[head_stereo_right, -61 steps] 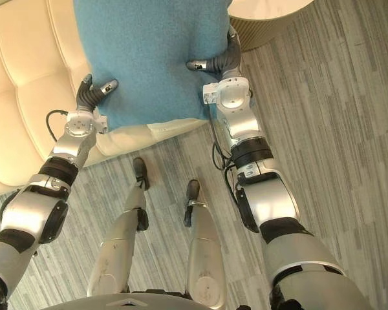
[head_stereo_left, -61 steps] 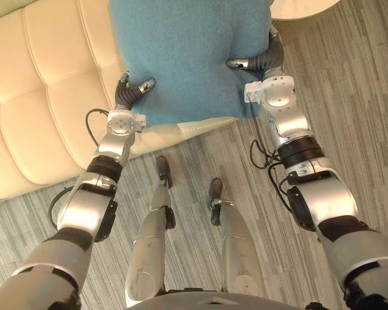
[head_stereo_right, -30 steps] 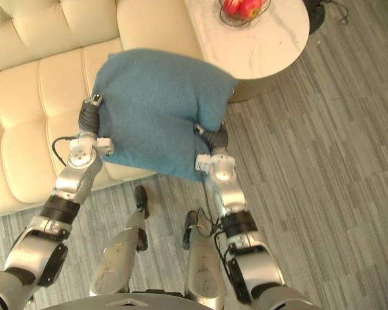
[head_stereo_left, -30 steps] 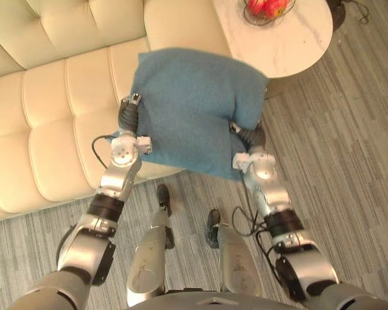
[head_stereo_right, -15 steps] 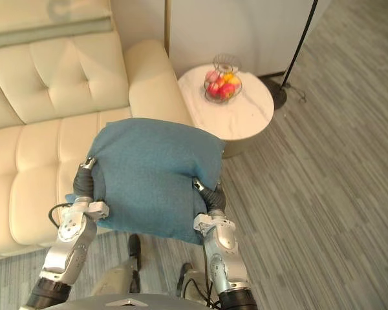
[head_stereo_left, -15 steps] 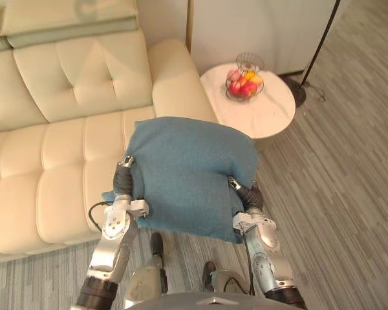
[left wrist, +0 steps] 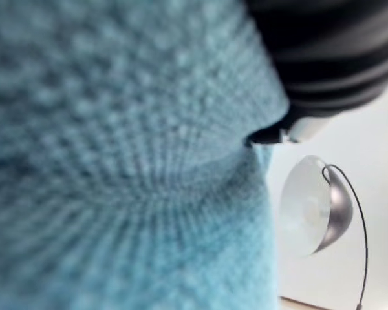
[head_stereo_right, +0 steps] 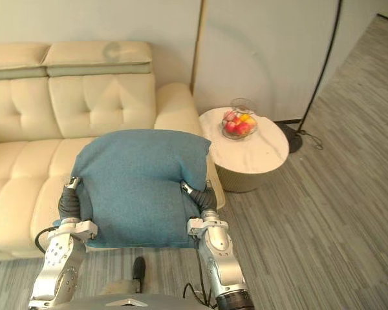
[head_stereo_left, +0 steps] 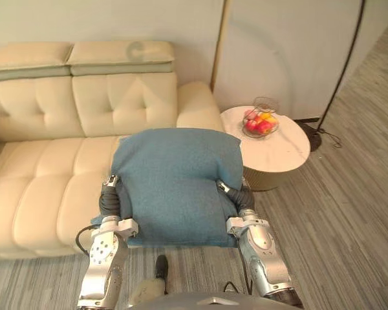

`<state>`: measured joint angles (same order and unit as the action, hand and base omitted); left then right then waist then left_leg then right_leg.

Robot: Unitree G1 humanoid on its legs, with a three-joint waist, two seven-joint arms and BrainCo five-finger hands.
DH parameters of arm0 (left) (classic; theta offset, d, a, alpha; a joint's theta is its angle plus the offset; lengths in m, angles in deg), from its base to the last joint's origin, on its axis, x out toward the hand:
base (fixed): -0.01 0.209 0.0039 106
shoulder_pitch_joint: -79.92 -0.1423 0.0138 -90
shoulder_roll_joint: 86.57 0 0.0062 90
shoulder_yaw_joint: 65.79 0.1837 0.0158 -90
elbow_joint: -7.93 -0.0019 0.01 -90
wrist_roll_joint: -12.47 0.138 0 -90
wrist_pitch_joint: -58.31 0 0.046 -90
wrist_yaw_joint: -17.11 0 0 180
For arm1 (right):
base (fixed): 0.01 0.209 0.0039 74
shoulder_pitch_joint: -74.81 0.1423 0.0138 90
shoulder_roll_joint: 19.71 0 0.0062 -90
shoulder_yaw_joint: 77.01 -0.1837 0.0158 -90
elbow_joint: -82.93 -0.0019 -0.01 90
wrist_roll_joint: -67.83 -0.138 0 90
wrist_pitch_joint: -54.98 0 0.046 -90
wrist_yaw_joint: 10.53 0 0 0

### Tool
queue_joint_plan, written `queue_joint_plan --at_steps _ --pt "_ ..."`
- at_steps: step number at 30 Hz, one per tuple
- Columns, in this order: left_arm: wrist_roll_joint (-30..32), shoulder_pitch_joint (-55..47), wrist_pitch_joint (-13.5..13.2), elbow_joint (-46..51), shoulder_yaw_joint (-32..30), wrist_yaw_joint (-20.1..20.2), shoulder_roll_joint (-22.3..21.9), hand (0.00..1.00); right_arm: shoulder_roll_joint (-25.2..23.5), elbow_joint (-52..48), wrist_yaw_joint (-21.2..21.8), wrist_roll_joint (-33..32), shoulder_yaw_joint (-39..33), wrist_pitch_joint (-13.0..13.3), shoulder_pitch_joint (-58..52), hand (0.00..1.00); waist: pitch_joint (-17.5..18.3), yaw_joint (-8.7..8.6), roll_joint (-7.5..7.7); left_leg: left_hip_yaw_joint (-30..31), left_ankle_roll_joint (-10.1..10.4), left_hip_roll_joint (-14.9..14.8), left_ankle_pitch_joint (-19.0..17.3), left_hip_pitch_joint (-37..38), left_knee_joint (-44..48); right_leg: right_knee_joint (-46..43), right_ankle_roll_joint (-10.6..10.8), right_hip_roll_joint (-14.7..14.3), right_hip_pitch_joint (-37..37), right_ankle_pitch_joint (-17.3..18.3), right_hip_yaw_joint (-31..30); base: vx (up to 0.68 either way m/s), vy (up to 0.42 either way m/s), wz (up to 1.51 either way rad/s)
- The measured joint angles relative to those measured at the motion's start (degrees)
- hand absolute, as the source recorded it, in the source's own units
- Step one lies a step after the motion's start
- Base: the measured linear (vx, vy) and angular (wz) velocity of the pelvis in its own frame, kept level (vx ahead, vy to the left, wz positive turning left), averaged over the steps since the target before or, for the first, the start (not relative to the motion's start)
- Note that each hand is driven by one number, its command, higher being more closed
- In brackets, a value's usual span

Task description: Pick up cushions and gather them together orderly.

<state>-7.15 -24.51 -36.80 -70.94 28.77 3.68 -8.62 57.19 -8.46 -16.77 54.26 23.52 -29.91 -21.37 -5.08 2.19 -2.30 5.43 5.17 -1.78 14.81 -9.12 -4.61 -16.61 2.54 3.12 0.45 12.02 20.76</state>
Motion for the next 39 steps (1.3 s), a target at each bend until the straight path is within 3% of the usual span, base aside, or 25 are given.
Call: queue_joint_plan --at_steps 2,3,4,5,6,10,11,12,13,14,15,17,19,21,22,23,24,25,27,29,30,33,36,37,39 --pt "0.0 0.0 0.0 0.0 0.0 -0.1 -0.1 1.0 0.2 0.0 -0.1 0.4 0.0 0.0 0.4 1.0 -0.5 0.27 -1.18 0.8 -0.2 0.2 -1.1 -2.0 0.0 -2.9 -0.4 0.3 -1.3 1.0 3.3 -0.13 -0.079 1.07" --pt "0.0 0.8 0.0 -0.4 0.0 -0.1 -0.6 1.0 0.9 0.1 -0.2 0.5 -0.2 0.0 1.2 1.0 -0.6 0.38 -0.26 -4.0 -0.2 0.2 -8.7 -4.6 1.1 -1.6 -1.1 2.6 -2.1 0.3 6.1 -0.14 -0.031 1.22" --pt "0.0 1.4 -0.1 -0.7 -0.3 -0.2 -0.6 1.0 1.3 0.8 -0.3 0.5 -0.4 0.0 2.9 1.0 -1.3 1.33 0.64 -10.3 -4.2 0.0 -10.8 -7.1 6.2 -1.2 -1.6 4.8 -2.8 -0.2 7.5 -0.14 -0.003 0.96" --pt "0.0 1.4 -0.1 -0.8 -0.7 -0.3 -0.6 1.0 1.3 1.4 -0.3 0.7 -0.4 -0.1 4.3 1.0 -1.7 1.49 0.99 -13.8 -6.2 -0.3 -11.7 -8.0 10.4 -0.4 -1.9 6.0 -2.6 -0.7 8.1 -0.09 0.023 0.55" --pt "0.0 1.4 -0.2 -1.0 -1.4 -0.3 -0.8 1.0 1.6 1.7 -0.2 1.1 -0.2 -0.1 5.5 1.0 -1.6 1.31 0.9 -17.6 -6.6 -1.7 -12.4 -8.7 15.4 1.1 -1.6 7.1 -2.1 -2.3 9.1 -0.09 0.07 0.54" --pt "0.0 3.3 -1.5 -1.0 -2.4 -0.5 -2.0 1.0 2.6 2.5 -0.3 1.8 -0.3 0.0 10.1 1.0 -0.6 -0.24 -0.79 -25.2 -4.1 -10.9 -15.0 -5.1 17.0 3.7 0.4 8.8 -1.9 -5.7 12.8 -0.04 0.17 0.53" --pt "0.0 4.7 -2.0 -1.0 -2.2 -0.8 -2.2 1.0 3.1 2.5 -0.4 1.7 -0.7 0.2 11.2 1.0 -0.3 -0.67 -1.12 -27.8 -3.5 -13.2 -14.6 -3.2 15.4 4.1 2.0 10.0 -1.8 -6.7 13.8 0.01 0.366 0.49" --pt "0.0 4.9 -2.2 -1.0 -2.2 -0.8 -2.3 1.0 3.4 2.5 -0.4 1.7 -0.8 0.3 11.5 1.0 -0.3 -0.8 -1.2 -28.2 -3.2 -13.8 -14.4 -2.6 15.1 4.3 2.6 10.2 -1.6 -7.1 14.1 0.04 0.35 0.44" --pt "0.0 5.4 -2.3 -1.1 -1.9 -0.8 -2.3 1.0 3.9 2.5 -0.4 1.7 -1.1 0.5 11.7 1.0 0.3 -0.89 -2.16 -28.5 -1.3 -14.7 -13.1 -1.4 13.9 4.7 4.0 10.6 -1.3 -8.0 14.5 0.09 0.407 0.5" --pt "0.0 6.6 -2.4 -2.0 -1.4 -0.7 -2.2 1.0 3.3 3.0 -0.5 1.7 -2.1 0.7 11.7 1.0 0.0 -1.39 -1.05 -29.0 0.6 -13.3 -11.1 -1.2 13.7 5.5 5.4 12.2 -0.3 -9.5 15.3 0.13 0.434 0.63" --pt "-0.2 7.5 -2.4 -3.1 -1.6 -0.8 -1.3 1.0 2.2 3.6 -0.5 1.8 -2.3 0.7 11.7 1.0 0.1 -1.48 0.71 -28.8 -1.5 -10.7 -12.7 -2.5 16.1 8.1 5.6 14.3 0.5 -12.6 14.8 0.12 0.43 0.57" --pt "-0.5 7.4 -2.4 -3.2 -2.0 -0.9 -0.3 1.0 0.8 4.4 -0.3 1.8 -2.2 0.7 11.7 1.0 0.1 -0.98 1.89 -28.8 -3.4 -8.9 -16.9 -4.3 21.5 10.0 6.2 16.3 1.9 -14.4 14.6 0.09 0.394 0.24" --pt "-0.4 7.4 -2.5 -3.2 -2.1 -0.8 -0.4 1.0 0.1 5.3 -0.2 1.8 -2.2 0.7 11.3 1.0 -0.2 -0.15 1.3 -29.1 -5.6 -7.3 -22.3 -6.1 28.0 5.8 6.9 20.5 1.0 -15.2 13.9 0.07 0.479 0.05" --pt "-0.4 7.3 -2.5 -3.4 -2.1 -0.8 -0.4 1.0 0.1 5.3 -0.1 1.8 -2.3 0.7 11.3 1.0 -0.2 -0.07 1.23 -30.0 -6.9 -5.3 -24.5 -6.3 28.5 -2.6 2.9 24.8 -4.1 -16.5 11.3 0.01 0.433 -0.12" --pt "-0.4 7.0 -2.5 -3.4 -2.1 -0.8 -0.5 1.0 0.1 5.7 -0.1 1.8 -2.3 0.7 11.3 1.0 -0.4 -0.24 1.11 -30.7 -7.8 -4.5 -25.5 -5.7 27.7 -9.2 -5.0 26.6 -8.9 -18.5 8.1 0.01 0.291 -0.19" --pt "-0.4 6.8 -2.5 -3.5 -2.1 -0.8 -0.4 1.0 -0.1 6.2 0.0 1.8 -2.3 0.7 11.3 1.0 -0.6 -0.61 1.03 -30.7 -8.2 -4.3 -25.7 -5.3 27.3 -12.2 -5.9 26.5 -10.9 -17.1 5.8 0.05 0.346 -0.08" --pt "-0.3 6.7 -2.5 -4.3 -1.9 -0.7 -0.3 1.0 -0.1 7.3 0.2 1.7 -2.3 0.7 11.1 1.0 -1.5 -1.79 0.96 -30.0 -8.7 -3.4 -25.7 -3.5 25.5 -18.8 -2.8 23.4 -13.9 -10.1 0.6 0.05 0.174 0.09" --pt "-0.3 6.7 -2.5 -4.8 -1.8 -0.7 -0.3 1.0 -0.1 7.3 0.3 1.7 -2.3 0.7 10.8 1.0 -1.7 -2.14 0.89 -29.6 -8.8 -3.0 -25.7 -2.8 24.7 -19.6 -2.1 21.7 -14.7 -8.1 -0.9 0.06 0.211 0.2" --pt "-0.3 6.7 -2.3 -6.6 -1.4 -0.5 -0.3 1.0 0.1 7.3 0.9 1.7 -2.6 0.7 10.0 1.0 -1.8 -3.76 1.09 -29.1 -9.0 -0.4 -25.0 0.0 19.9 -17.8 -0.3 13.0 -17.8 -2.6 -4.4 0.1 0.159 0.23" --pt "-0.3 6.7 -2.3 -6.7 -0.8 -0.2 -0.1 1.0 0.6 7.3 0.9 1.6 -2.8 0.7 9.7 1.0 -1.9 -4.42 1.13 -29.3 -8.7 1.3 -24.8 1.4 17.6 -13.5 -0.5 9.8 -19.4 -2.6 -3.8 0.17 0.128 0.17" --pt "-0.2 6.7 -2.3 -6.7 -0.4 -0.1 0.0 1.0 1.4 7.3 0.9 1.6 -2.8 0.7 9.7 1.0 -2.1 -5.1 0.77 -29.3 -8.7 2.4 -24.8 2.9 15.7 -7.6 -0.7 6.9 -20.9 -3.8 -3.0 0.19 0.076 0.12" --pt "0.4 6.7 -2.2 -6.7 0.3 0.1 0.0 1.0 2.3 7.1 1.1 1.4 -2.8 0.7 9.4 1.0 -2.1 -6.06 0.71 -28.8 -8.2 3.9 -24.6 5.9 13.1 0.9 -0.7 4.0 -22.3 -8.9 -2.9 0.29 0.018 0.27" --pt "1.5 7.0 -2.3 -6.6 1.8 1.6 0.1 1.0 2.5 4.7 1.4 0.6 -4.2 0.8 5.6 1.0 -1.8 -7.53 0.91 -24.9 -7.4 5.1 -26.9 8.3 14.6 3.4 -3.3 3.5 -22.0 -15.7 -5.8 0.49 -0.093 0.78" --pt "1.8 7.0 -2.2 -6.7 2.6 1.9 -0.3 1.0 3.0 4.1 2.1 0.3 -4.8 0.9 4.2 1.0 -1.5 -7.57 0.03 -23.0 -6.0 4.3 -29.0 8.2 17.0 1.7 -5.3 3.0 -21.7 -17.0 -5.1 0.5 -0.174 0.55" --pt "1.8 6.8 -2.2 -6.8 3.1 2.5 -0.6 1.0 3.9 4.2 2.1 0.3 -4.9 0.9 4.0 1.0 -1.4 -7.13 -1.25 -22.4 -4.6 1.8 -29.6 8.0 20.0 0.9 -6.0 1.7 -20.1 -14.0 -3.4 0.53 -0.2 0.3"
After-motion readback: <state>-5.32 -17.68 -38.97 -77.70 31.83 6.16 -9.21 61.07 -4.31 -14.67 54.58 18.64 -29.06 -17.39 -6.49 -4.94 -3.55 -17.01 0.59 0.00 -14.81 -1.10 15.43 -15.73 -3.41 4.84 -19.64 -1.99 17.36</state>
